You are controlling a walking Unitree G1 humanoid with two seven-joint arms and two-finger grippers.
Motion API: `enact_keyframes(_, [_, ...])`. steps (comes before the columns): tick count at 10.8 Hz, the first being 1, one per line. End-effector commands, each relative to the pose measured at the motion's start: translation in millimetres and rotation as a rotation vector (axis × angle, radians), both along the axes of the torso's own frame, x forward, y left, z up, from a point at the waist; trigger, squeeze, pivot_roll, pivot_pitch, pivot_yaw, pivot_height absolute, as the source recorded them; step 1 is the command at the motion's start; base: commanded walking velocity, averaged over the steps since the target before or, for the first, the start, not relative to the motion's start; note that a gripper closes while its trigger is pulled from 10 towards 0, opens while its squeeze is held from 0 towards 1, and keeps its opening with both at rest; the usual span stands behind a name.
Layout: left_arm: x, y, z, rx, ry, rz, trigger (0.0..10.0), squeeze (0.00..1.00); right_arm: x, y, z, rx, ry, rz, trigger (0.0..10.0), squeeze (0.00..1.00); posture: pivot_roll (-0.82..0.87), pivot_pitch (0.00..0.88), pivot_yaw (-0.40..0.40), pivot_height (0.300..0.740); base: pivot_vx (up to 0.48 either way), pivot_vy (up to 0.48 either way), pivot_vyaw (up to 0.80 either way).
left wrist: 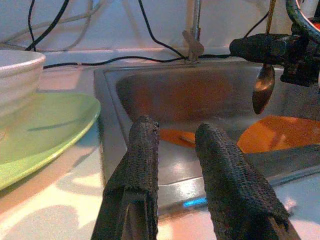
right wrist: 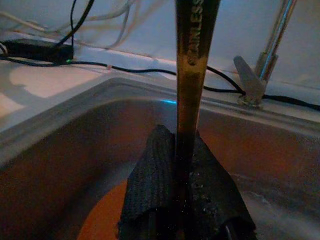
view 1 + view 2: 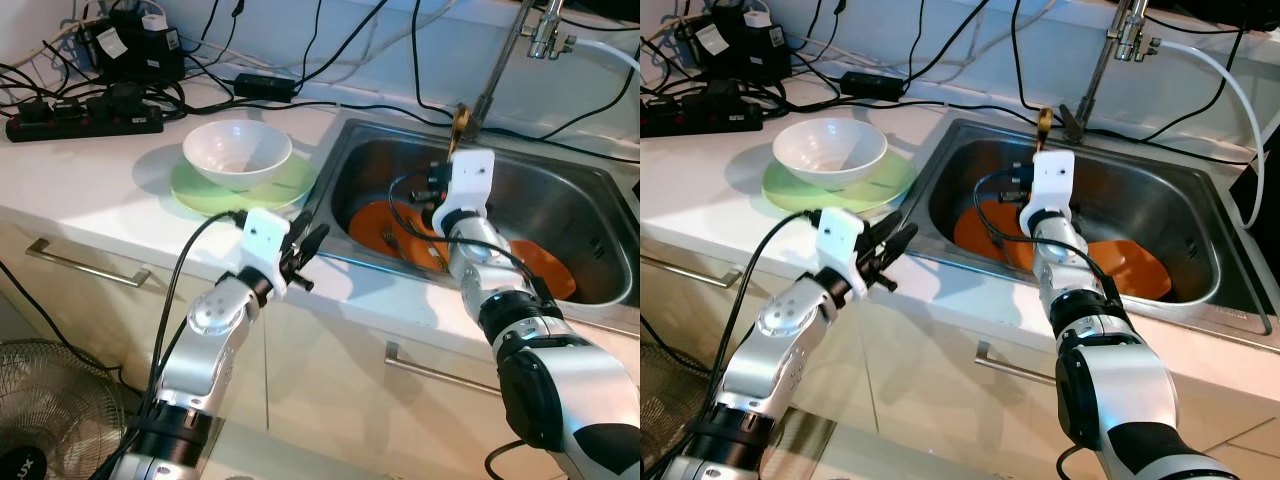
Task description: Kitchen organization
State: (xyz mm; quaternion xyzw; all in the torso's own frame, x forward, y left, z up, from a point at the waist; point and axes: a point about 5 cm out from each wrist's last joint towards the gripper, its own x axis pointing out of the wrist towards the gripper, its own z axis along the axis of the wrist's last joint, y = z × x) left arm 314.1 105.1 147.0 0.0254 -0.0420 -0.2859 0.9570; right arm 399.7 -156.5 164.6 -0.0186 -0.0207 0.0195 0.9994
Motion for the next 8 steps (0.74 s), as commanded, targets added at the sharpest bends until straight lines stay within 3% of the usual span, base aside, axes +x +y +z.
enact_keyframes(1, [-1.7, -1.5, -5.2, 0.017, 0.012, -0.012, 10.0, 0.00, 3.0, -2.3, 5.9, -0.020, 0.005, -0.011, 10.0, 0.00, 0.26, 0.013, -0.077, 0.740, 0.000, 0.000, 0.00])
enact_keyframes(8, [-10.9, -0.8, -18.4, 0.054, 0.064, -0.050, 10.0, 0.00, -4.9, -1.0, -25.1, -0.032, 0.150, -0.026, 10.0, 0.00, 0.29, 0.015, -0.091, 0.740, 0.000, 0.000, 0.00])
